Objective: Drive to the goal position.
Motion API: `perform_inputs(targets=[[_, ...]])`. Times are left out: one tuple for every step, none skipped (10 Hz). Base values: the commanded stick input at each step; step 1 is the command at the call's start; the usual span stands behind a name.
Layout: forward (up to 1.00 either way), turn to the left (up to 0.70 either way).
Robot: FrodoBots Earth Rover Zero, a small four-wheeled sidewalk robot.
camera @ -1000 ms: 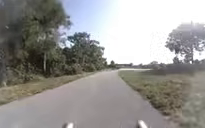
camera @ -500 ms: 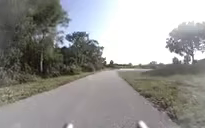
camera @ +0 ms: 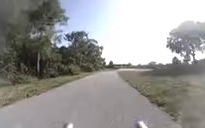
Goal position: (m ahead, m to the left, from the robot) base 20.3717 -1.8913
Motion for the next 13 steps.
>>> perform_inputs(targets=[[1.00, 0.00], [1.00, 0.00], [1.00, 0.00], [1.00, 0.00], [1.00, 0.00], [1.00, 0.00], [1.00, 0.00], [1.00, 0.00], [1.00, 0.00], [1.00, 0.00], [1.00, 0.00], [1.00, 0.00], [1.00, 0.00]])
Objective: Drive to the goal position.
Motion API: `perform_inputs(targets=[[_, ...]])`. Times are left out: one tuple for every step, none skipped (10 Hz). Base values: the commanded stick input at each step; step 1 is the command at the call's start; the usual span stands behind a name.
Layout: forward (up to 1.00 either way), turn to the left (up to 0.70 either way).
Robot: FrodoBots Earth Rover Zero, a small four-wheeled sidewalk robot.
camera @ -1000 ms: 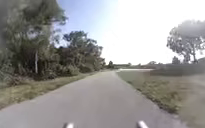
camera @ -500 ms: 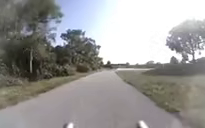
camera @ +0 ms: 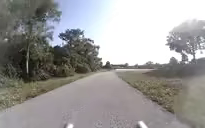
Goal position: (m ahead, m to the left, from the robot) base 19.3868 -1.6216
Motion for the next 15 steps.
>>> perform_inputs(targets=[[1.00, 0.00], [1.00, 0.00], [1.00, 0.00], [1.00, 0.00], [1.00, 0.00], [1.00, 0.00], [1.00, 0.00], [1.00, 0.00], [1.00, 0.00], [1.00, 0.00], [1.00, 0.00], [1.00, 0.00], [1.00, 0.00], [1.00, 0.00], [1.00, 0.00]])
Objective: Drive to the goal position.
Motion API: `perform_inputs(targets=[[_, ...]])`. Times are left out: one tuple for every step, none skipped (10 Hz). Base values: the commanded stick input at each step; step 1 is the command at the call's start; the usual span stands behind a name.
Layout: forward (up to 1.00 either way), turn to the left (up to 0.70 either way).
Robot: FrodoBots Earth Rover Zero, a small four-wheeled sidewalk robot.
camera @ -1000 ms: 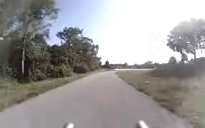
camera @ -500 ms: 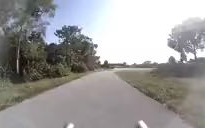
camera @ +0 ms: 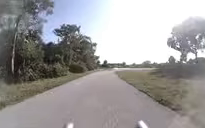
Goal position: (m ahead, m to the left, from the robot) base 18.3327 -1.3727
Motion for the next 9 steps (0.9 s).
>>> perform_inputs(targets=[[1.00, 0.00], [1.00, 0.00], [1.00, 0.00], [1.00, 0.00], [1.00, 0.00], [1.00, 0.00], [1.00, 0.00], [1.00, 0.00], [1.00, 0.00]])
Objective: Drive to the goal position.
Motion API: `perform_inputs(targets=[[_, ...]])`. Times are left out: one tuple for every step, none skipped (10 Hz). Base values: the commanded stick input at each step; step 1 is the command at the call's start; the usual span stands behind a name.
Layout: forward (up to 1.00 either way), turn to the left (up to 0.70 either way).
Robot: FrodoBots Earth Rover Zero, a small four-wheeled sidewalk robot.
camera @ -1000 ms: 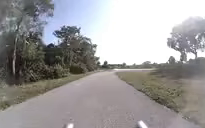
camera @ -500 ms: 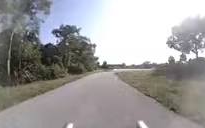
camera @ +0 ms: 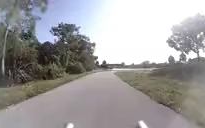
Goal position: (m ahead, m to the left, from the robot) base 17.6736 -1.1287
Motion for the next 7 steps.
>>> perform_inputs(targets=[[1.00, 0.00], [1.00, 0.00], [1.00, 0.00], [1.00, 0.00], [1.00, 0.00], [1.00, 0.00], [1.00, 0.00]])
